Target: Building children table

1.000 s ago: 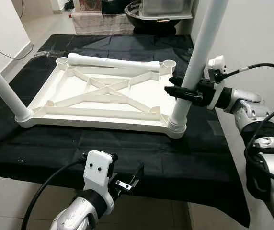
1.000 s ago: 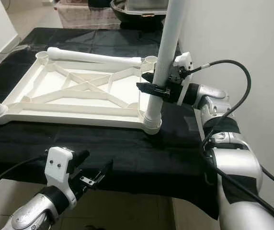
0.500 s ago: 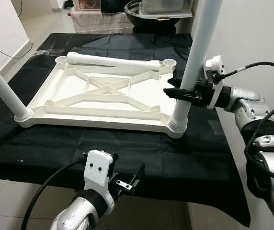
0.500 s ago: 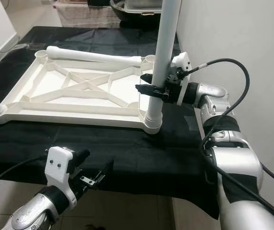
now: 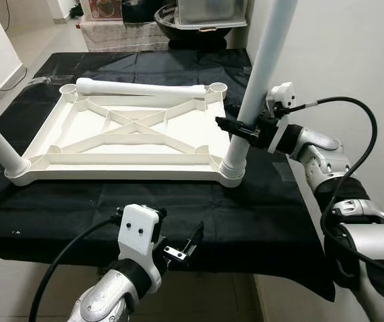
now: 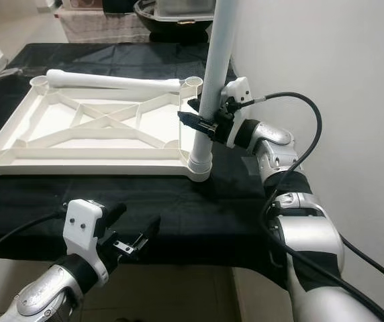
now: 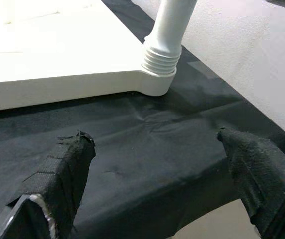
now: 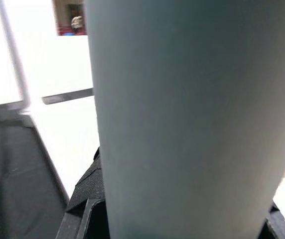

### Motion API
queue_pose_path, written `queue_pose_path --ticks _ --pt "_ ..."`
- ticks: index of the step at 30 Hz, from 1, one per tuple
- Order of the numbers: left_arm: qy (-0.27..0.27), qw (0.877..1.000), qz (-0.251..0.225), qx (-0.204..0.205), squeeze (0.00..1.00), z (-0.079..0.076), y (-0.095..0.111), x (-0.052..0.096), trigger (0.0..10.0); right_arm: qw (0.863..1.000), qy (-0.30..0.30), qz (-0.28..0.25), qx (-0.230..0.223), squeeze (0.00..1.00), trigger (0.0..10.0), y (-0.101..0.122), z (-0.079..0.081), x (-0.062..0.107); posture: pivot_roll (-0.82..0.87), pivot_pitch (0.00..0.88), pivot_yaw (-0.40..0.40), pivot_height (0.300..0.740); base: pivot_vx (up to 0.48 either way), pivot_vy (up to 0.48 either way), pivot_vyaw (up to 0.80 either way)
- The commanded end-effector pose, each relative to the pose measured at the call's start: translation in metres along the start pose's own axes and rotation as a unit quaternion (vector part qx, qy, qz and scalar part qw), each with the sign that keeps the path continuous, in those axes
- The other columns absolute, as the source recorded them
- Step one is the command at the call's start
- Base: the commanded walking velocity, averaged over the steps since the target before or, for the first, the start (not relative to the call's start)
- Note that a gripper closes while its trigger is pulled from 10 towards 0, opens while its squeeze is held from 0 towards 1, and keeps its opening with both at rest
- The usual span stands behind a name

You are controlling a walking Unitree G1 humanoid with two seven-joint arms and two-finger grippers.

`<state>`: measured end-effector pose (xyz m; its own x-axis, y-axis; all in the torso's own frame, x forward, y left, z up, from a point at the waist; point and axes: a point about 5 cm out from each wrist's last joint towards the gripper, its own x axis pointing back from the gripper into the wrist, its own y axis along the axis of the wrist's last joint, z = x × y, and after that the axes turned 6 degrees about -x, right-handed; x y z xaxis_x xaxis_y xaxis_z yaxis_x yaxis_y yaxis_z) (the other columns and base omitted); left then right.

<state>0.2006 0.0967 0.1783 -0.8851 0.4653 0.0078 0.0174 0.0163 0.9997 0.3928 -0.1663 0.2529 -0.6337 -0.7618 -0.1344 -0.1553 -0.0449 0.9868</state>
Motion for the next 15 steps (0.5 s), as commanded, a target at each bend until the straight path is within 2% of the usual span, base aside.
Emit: queue_pose_path --ticks 1,4,7,9,10,12,13,14,15 --pt "0.004 1.000 0.007 -0.005 0.00 0.004 -0.003 0.000 10.0 0.997 -0.041 0.058 -0.030 0.00 10.0 -0.035 0.004 0.006 0.22 0.200 0.003 0.740 0.000 0.000 0.00" --pt "0.009 1.000 0.003 -0.009 0.00 0.008 -0.002 -0.003 10.0 0.993 -0.076 0.087 -0.025 0.00 10.0 -0.040 0.011 -0.002 0.21 0.196 0.006 0.740 0.000 0.000 0.00" --pt "0.010 1.000 0.002 -0.010 0.00 0.009 -0.002 -0.003 10.0 0.990 -0.096 0.098 -0.026 0.00 10.0 -0.041 0.011 -0.004 0.21 0.196 0.006 0.740 0.000 0.000 0.00" --pt "0.010 1.000 0.000 -0.013 0.00 0.010 -0.001 -0.005 10.0 0.977 -0.171 0.122 -0.029 0.00 10.0 -0.044 0.006 -0.006 0.20 0.188 0.001 0.740 0.000 0.000 0.00" --pt "0.010 1.000 0.000 -0.013 0.00 0.010 -0.001 -0.005 10.0 0.977 -0.171 0.122 -0.029 0.00 10.0 -0.044 0.006 -0.006 0.20 0.188 0.001 0.740 0.000 0.000 0.00" --pt "0.014 1.000 -0.003 -0.017 0.00 0.013 0.000 -0.007 10.0 0.956 -0.257 0.134 -0.049 0.00 10.0 -0.049 0.005 -0.006 0.20 0.183 0.001 0.740 0.000 0.000 0.00" --pt "0.014 1.000 -0.003 -0.017 0.00 0.013 0.000 -0.007 10.0 0.956 -0.257 0.134 -0.049 0.00 10.0 -0.049 0.005 -0.006 0.20 0.183 0.001 0.740 0.000 0.000 0.00" --pt "0.016 1.000 -0.006 -0.020 0.00 0.016 0.001 -0.009 10.0 0.936 -0.314 0.137 -0.077 0.00 10.0 -0.054 0.008 -0.006 0.20 0.179 0.002 0.740 0.000 0.000 0.00" --pt "0.017 1.000 -0.008 -0.022 0.00 0.017 0.001 -0.011 10.0 0.925 -0.344 0.134 -0.088 0.00 10.0 -0.057 0.010 -0.006 0.20 0.173 0.005 0.740 0.000 0.000 0.00"
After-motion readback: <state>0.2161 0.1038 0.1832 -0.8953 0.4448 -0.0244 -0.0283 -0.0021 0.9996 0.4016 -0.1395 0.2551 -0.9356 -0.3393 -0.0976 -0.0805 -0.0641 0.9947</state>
